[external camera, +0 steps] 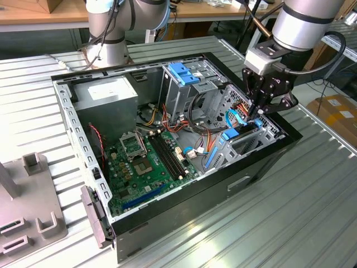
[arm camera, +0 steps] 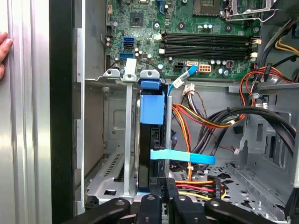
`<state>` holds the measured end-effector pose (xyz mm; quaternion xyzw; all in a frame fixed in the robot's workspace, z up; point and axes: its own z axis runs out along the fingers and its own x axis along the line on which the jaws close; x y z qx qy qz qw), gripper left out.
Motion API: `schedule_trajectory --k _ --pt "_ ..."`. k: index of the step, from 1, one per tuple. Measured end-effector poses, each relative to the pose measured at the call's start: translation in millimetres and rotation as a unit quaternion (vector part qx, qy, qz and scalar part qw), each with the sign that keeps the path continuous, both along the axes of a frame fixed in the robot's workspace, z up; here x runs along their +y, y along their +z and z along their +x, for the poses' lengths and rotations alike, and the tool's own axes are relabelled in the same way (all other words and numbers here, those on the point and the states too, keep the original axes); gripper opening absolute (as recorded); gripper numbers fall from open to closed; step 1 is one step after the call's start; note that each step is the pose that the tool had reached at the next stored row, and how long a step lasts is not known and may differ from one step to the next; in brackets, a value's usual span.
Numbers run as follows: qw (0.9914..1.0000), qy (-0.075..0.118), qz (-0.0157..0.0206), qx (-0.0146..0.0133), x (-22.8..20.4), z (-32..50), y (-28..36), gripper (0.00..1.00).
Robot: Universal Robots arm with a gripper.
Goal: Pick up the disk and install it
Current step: 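Insert the second disk wire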
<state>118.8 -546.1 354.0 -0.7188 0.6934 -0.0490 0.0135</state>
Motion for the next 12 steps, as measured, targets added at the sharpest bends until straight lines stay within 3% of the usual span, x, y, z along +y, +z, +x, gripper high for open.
schedule_trajectory --k 4,12 --pt "1.0 0.0 0.0 -0.0016 -0.1 -4.7 0.0 0.16" --pt "1.0 0.0 0.0 -0.0016 -0.6 -4.8 0.0 0.16"
